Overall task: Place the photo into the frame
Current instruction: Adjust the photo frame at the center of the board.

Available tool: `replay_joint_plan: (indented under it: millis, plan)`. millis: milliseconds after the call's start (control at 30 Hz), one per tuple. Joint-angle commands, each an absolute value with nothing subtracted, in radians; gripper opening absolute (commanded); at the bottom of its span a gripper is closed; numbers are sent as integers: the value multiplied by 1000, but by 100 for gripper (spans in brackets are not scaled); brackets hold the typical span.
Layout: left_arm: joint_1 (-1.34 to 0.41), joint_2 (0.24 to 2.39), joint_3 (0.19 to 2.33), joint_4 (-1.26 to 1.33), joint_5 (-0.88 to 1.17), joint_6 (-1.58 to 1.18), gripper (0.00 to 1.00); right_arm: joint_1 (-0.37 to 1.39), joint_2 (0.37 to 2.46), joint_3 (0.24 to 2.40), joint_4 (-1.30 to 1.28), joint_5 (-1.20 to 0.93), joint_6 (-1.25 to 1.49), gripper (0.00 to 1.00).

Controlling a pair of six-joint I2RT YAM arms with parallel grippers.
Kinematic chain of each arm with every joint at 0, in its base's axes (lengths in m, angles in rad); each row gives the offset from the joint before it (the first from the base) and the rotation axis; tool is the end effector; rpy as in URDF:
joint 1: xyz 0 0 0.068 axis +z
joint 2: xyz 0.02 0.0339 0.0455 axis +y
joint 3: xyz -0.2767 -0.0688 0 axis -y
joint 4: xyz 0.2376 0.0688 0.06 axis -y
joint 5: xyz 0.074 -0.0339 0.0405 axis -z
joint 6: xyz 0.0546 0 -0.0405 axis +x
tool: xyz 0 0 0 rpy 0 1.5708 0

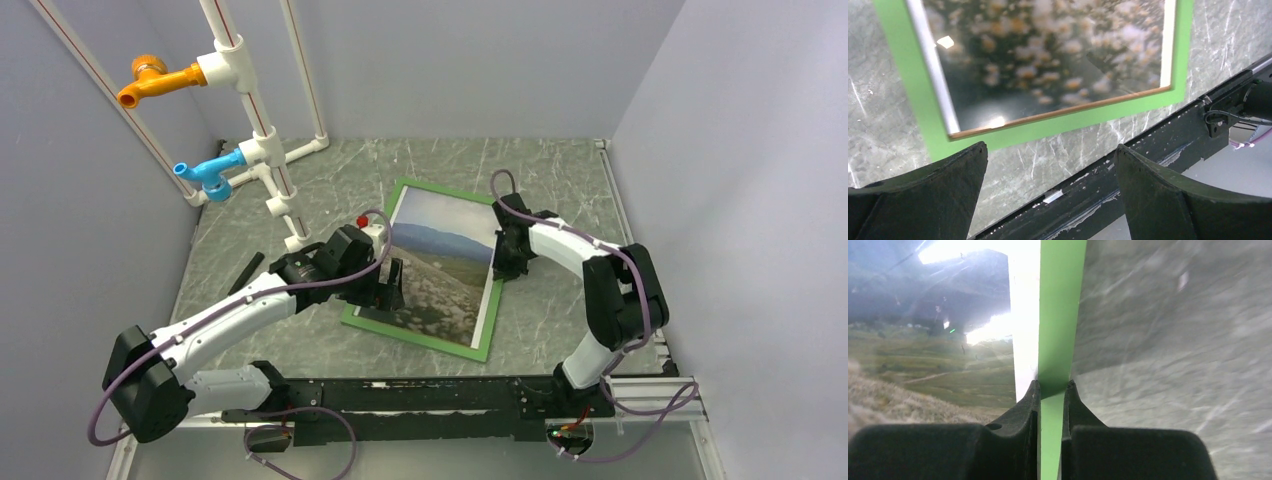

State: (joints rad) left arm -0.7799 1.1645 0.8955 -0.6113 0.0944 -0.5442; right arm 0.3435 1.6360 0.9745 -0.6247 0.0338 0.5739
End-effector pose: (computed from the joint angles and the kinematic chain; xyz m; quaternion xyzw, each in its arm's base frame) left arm 0.1652 -0.1706 0.2634 0.1264 0.9315 -0.2428 0.2393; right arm 0.2817 0.0988 0.1676 0.1161 0.9829 0.0478 0.1345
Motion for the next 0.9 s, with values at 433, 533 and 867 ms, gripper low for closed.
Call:
replay_joint_plan:
  millis: [433,533,867]
  plan:
    - [-673,1245,734,-467,111,-575,99,253,1669,1100,-643,122,456,73]
    - [-662,1274,708,-412,151,-577,99,193,1635,1007,-585,-73,475,74]
    - [-655,1355,671,-256,268,-606,99,143,1744,965,-459,-340,485,75]
